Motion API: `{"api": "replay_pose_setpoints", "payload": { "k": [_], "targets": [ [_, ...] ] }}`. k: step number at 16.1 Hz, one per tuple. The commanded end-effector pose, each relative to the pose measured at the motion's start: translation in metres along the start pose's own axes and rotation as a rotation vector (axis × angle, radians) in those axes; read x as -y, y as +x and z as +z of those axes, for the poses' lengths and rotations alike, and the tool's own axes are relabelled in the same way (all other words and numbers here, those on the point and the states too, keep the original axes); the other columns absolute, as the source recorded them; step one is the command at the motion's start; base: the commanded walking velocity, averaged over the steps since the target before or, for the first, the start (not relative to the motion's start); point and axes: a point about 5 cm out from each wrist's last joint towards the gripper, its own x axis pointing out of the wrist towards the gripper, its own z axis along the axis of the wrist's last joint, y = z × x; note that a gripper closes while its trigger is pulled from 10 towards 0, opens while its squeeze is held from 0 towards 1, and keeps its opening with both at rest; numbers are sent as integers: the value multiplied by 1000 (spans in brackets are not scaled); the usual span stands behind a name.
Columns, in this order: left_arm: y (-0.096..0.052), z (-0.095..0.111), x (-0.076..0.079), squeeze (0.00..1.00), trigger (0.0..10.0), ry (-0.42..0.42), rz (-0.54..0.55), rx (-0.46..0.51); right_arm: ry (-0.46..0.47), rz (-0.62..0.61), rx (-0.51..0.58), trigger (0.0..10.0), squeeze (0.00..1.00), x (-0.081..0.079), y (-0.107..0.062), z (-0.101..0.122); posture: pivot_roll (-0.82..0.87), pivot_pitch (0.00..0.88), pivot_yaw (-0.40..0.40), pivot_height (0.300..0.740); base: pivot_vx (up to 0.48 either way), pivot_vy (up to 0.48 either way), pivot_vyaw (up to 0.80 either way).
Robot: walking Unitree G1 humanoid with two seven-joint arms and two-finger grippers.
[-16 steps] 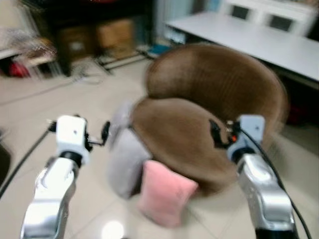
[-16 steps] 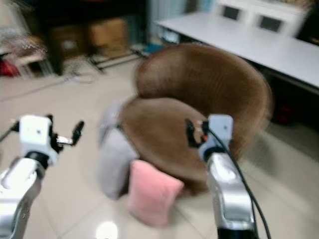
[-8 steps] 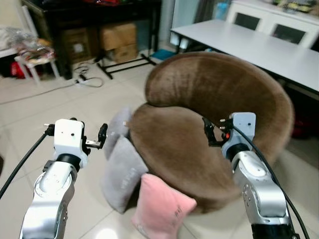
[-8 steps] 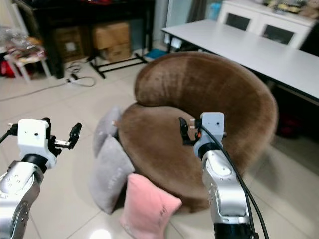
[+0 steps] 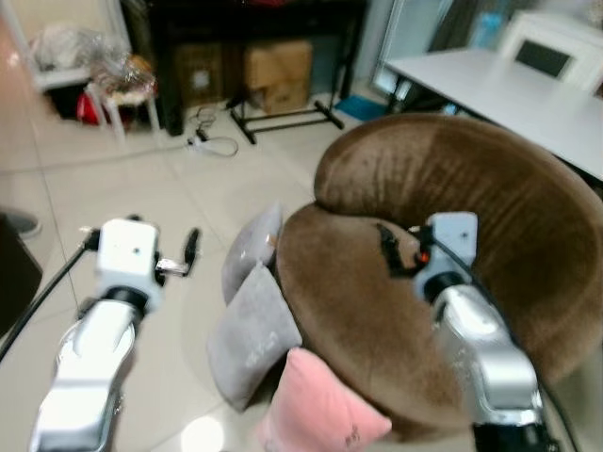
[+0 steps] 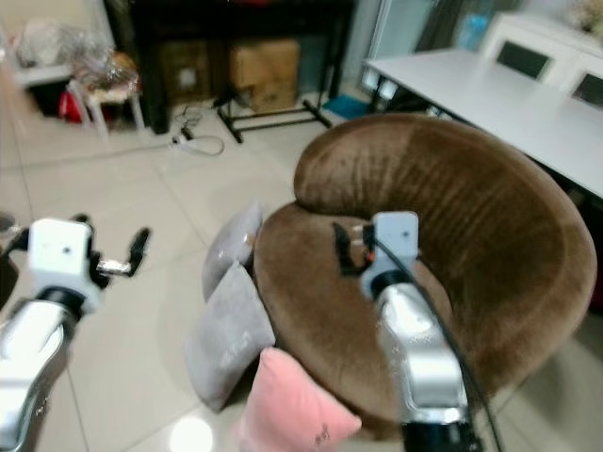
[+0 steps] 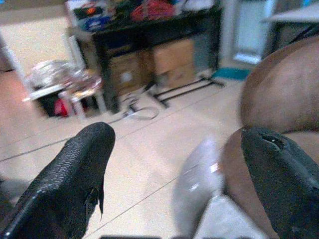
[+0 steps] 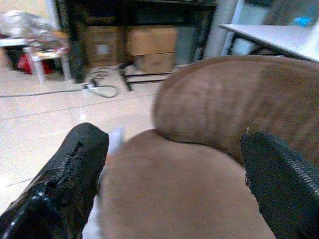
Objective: Move the pillow to the sofa from floor
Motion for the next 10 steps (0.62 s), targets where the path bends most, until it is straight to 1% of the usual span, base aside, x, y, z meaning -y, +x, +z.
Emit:
{"api": "replay_pose_setpoints", "payload": {
  "k": [1,3,5,6,7,10],
  "targets": [
    [1,3,4,0,10000,12,-18,17,-11,-25,3,10000,0,8,0,0,15,0,-80,725,0,0,0],
    [0,2,2,0,10000,9,2,11,-24,-23,8,10000,0,9,-1,-1,21,0,-83,710,0,0,0],
    [-2,2,0,0,10000,6,6,17,-4,-15,14,10000,0,10,0,1,22,0,-88,695,0,0,0],
    [-3,2,0,0,10000,36,0,21,3,-2,16,10000,0,10,-2,2,24,0,-86,685,0,0,0],
    [-2,2,-1,0,10000,37,6,24,0,1,13,10000,0,10,-3,1,22,0,-84,680,0,0,0],
    [-2,0,-8,0,10000,10,43,32,-1,-21,16,10000,0,13,-7,-3,20,0,-85,655,0,0,0]
  ]
}}
